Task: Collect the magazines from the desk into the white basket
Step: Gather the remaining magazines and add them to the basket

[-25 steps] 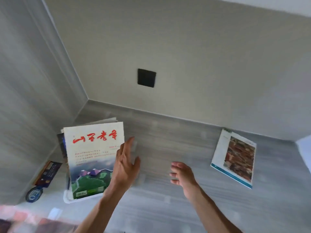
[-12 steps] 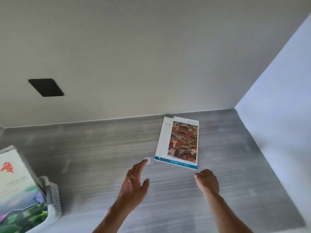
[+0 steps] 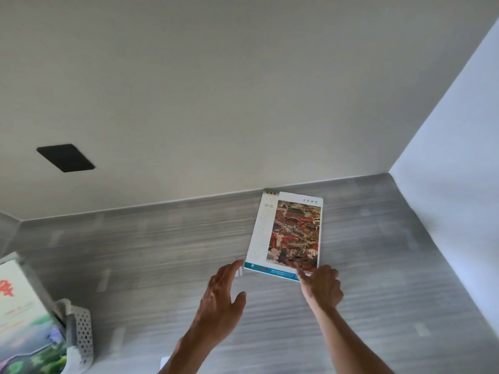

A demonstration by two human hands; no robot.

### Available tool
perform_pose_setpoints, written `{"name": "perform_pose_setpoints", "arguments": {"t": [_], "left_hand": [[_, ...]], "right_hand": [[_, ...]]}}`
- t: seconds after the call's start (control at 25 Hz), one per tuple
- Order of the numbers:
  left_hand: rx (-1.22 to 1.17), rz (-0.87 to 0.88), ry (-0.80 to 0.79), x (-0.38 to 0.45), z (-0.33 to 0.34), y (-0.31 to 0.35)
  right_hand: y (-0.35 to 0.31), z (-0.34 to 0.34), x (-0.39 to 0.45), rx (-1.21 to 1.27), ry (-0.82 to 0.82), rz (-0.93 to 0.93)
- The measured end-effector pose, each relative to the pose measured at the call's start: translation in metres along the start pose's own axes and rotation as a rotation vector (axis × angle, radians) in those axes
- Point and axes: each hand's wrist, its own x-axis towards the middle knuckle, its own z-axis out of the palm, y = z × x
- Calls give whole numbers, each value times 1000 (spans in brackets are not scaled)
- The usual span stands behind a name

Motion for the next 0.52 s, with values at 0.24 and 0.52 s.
{"name": "perform_pose_setpoints", "arguments": {"t": [0.24, 0.52], "left_hand": [[-37, -53, 10, 2, 8, -6], [-653, -278, 30, 6, -23, 8]], "right_hand": [[-6, 2, 7, 302, -130, -127], [-33, -13, -135, 373, -24, -837]]}}
